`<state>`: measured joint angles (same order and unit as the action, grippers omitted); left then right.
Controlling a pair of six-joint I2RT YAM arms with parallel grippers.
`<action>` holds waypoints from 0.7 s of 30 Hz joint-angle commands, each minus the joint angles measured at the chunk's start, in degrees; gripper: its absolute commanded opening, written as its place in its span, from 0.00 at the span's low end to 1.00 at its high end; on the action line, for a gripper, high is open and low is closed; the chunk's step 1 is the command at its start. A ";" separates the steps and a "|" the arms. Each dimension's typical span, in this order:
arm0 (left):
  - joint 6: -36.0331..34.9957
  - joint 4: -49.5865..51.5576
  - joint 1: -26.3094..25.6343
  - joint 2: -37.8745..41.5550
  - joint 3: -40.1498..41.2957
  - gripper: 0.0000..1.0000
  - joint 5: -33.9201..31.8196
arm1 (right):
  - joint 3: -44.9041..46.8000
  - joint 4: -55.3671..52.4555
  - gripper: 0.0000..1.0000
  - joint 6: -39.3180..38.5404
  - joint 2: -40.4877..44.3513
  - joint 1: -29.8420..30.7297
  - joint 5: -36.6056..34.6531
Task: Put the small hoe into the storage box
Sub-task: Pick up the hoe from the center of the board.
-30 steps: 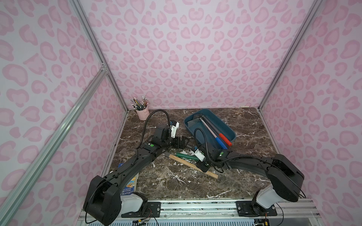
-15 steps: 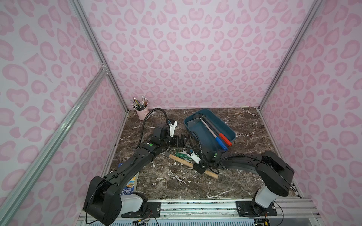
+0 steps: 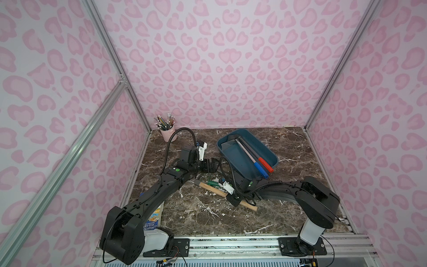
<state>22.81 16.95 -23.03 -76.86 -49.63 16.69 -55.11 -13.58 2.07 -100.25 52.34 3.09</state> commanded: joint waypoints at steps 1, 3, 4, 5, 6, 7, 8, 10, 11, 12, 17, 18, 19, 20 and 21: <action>0.40 -2.45 0.24 0.41 0.24 0.99 0.54 | -0.67 0.68 0.37 0.13 -0.89 0.19 -0.91; 0.32 -2.61 0.37 0.40 0.30 0.99 0.77 | -0.83 0.42 0.35 0.13 -1.52 0.31 -1.63; 0.31 -2.64 0.39 0.24 0.19 0.99 0.88 | -0.87 0.40 0.35 0.07 -1.78 0.30 -1.80; 0.22 -2.55 0.46 0.14 0.07 0.99 1.14 | -0.81 0.27 0.34 0.04 -2.01 0.33 -2.04; 0.20 -2.61 0.56 0.03 -0.01 0.99 1.37 | -0.74 0.31 0.33 0.02 -2.22 0.41 -2.16; 0.22 -2.62 0.57 -0.04 -0.08 0.99 1.42 | -0.67 0.31 0.32 0.02 -2.36 0.55 -2.13; 0.22 -2.42 0.66 0.06 -0.11 0.99 1.43 | -0.62 0.28 0.31 0.04 -2.47 0.63 -2.17; 0.30 -2.37 0.69 0.37 0.01 0.99 1.42 | -0.49 0.40 0.31 0.18 -2.50 0.75 -2.21; 0.31 -2.40 0.72 0.48 0.06 0.99 1.42 | -0.36 0.40 0.30 0.22 -2.50 0.79 -2.35; 0.30 -2.36 0.73 0.56 0.14 0.99 1.42 | -0.34 0.48 0.29 0.22 -2.41 0.91 -2.36; 0.48 -2.15 0.90 0.70 0.32 0.99 1.42 | -0.44 0.08 0.23 -0.17 -1.91 1.01 -2.58; 0.57 -2.19 0.89 0.75 0.32 0.99 1.44 | -0.55 -0.15 0.22 -0.26 -1.80 0.99 -2.67; 0.57 -2.24 0.93 0.75 0.32 0.99 1.48 | -0.60 -0.33 0.21 -0.46 -1.56 0.98 -2.71; 0.66 -2.22 0.95 0.66 0.32 0.99 1.57 | -0.69 -0.59 0.20 -0.80 -1.38 0.95 -2.88; 0.70 -2.20 0.89 0.57 0.22 0.99 1.73 | -0.70 -0.87 0.19 -1.21 -1.11 0.95 -2.99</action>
<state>23.00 16.95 -22.17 -76.42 -49.32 17.72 -55.77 -10.22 0.73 -101.82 53.25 2.09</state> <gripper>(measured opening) 0.989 0.298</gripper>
